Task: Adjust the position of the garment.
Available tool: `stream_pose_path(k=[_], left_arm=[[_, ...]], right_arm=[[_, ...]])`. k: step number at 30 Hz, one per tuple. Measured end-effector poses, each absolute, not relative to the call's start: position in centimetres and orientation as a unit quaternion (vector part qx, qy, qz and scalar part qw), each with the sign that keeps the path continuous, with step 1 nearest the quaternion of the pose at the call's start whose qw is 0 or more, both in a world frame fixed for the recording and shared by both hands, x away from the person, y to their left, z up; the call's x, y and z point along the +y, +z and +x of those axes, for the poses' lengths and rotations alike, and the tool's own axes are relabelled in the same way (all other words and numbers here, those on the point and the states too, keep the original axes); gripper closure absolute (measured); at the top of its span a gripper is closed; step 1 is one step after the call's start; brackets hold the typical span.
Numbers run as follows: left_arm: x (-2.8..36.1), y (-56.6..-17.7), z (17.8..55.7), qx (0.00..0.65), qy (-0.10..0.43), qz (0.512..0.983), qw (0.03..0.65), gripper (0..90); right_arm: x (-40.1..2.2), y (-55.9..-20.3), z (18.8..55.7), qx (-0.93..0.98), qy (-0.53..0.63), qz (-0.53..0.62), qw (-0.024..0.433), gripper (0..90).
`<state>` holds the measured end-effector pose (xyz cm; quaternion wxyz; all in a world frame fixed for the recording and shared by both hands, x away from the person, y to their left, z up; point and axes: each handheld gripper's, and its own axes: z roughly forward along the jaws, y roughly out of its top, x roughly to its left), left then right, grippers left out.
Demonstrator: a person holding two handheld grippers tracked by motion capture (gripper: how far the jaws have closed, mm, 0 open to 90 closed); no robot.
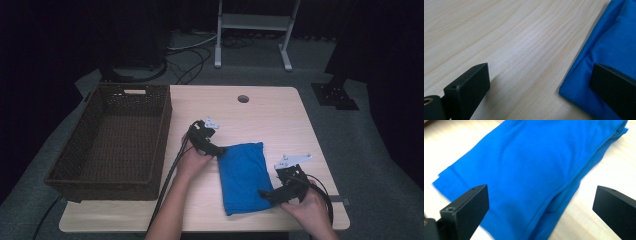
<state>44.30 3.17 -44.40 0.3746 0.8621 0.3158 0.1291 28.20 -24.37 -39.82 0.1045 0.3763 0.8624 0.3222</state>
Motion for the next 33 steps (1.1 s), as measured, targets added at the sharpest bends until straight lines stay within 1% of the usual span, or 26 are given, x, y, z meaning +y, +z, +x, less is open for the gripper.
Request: stream_pose_path(k=[5,12,17,20,22,24,33], left_arm=[[3.2,-44.4,44.3,0.316,0.129,0.862,0.374,2.2],[3.2,-44.4,44.3,0.315,0.129,0.862,0.374,2.2],[3.2,-44.4,44.3,0.315,0.129,0.863,0.374,2.2],[3.2,-44.4,44.3,0.316,0.129,0.863,0.374,2.2],[3.2,-44.4,44.3,0.316,0.129,0.862,0.374,2.2],[3.2,-44.4,44.3,0.317,0.129,0.862,0.374,2.2],[3.8,-44.4,45.0,0.333,0.135,0.856,0.372,2.2]], right_arm=[[-24.0,-40.1,30.1,0.862,0.349,0.350,0.111,0.0],[-22.9,-40.7,34.0,0.864,0.389,0.294,0.122,0.0],[-22.0,-41.8,36.2,0.872,0.394,0.263,0.121,0.1],[-21.8,-42.9,37.2,0.880,0.374,0.267,0.123,0.1],[-21.7,-43.5,37.5,0.885,0.359,0.272,0.119,0.0],[-21.6,-43.9,37.3,0.885,0.359,0.271,0.124,0.0],[-20.0,-44.1,36.4,0.878,0.354,0.291,0.137,0.0]])
